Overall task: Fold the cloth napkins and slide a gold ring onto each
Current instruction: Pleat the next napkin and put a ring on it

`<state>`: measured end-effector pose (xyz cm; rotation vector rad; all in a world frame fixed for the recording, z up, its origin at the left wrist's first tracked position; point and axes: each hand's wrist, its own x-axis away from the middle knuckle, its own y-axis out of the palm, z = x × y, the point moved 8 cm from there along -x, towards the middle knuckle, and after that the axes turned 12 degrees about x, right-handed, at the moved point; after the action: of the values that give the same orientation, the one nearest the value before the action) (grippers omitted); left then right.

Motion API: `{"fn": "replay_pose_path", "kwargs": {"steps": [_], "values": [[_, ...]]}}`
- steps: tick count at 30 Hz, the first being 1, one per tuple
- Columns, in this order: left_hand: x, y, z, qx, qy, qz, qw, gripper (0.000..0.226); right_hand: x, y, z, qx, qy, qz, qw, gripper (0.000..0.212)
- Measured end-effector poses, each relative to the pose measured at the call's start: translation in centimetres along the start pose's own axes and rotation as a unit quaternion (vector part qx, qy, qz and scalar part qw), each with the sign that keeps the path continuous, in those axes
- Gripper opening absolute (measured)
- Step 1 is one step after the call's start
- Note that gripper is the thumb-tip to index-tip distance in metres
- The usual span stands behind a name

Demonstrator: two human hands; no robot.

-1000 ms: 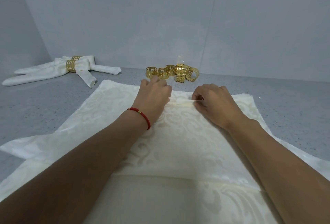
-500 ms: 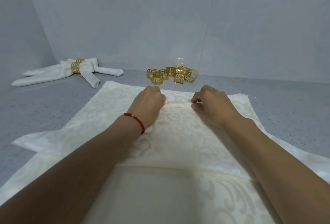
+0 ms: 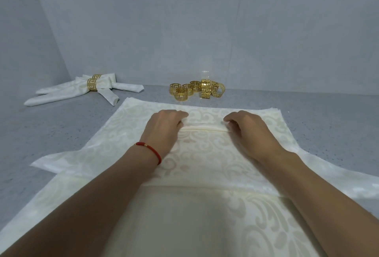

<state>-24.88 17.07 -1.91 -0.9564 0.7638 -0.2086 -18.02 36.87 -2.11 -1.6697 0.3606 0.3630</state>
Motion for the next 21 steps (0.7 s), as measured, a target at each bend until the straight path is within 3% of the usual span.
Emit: {"fn": "replay_pose_path", "kwargs": {"steps": [4,9,12,14,17,21], "values": [[-0.3,1.3,-0.6,-0.01,-0.002,-0.063,0.998,0.023,-0.3,0.9,0.6,0.016,-0.006,-0.027,1.0,0.016],[0.2,-0.8,1.0,-0.092,0.037,0.004,0.995,0.009,-0.1,-0.5,-0.7,0.117,-0.062,0.011,0.991,0.004],[0.6,-0.8,1.5,-0.133,0.064,-0.016,0.989,0.036,0.5,-1.0,-1.3,0.16,-0.089,-0.005,0.983,0.02],[0.9,-0.9,1.5,-0.164,0.051,-0.042,0.984,0.038,1.2,-0.9,-1.5,0.174,-0.088,-0.04,0.98,0.018],[1.2,-1.5,1.0,-0.114,-0.003,-0.064,0.991,0.027,2.2,-1.2,-1.4,0.146,-0.061,-0.06,0.986,0.012],[1.4,-2.1,0.6,-0.022,-0.038,-0.022,0.999,0.023,2.0,-1.0,-0.6,0.103,-0.021,-0.048,0.993,0.025]]}}
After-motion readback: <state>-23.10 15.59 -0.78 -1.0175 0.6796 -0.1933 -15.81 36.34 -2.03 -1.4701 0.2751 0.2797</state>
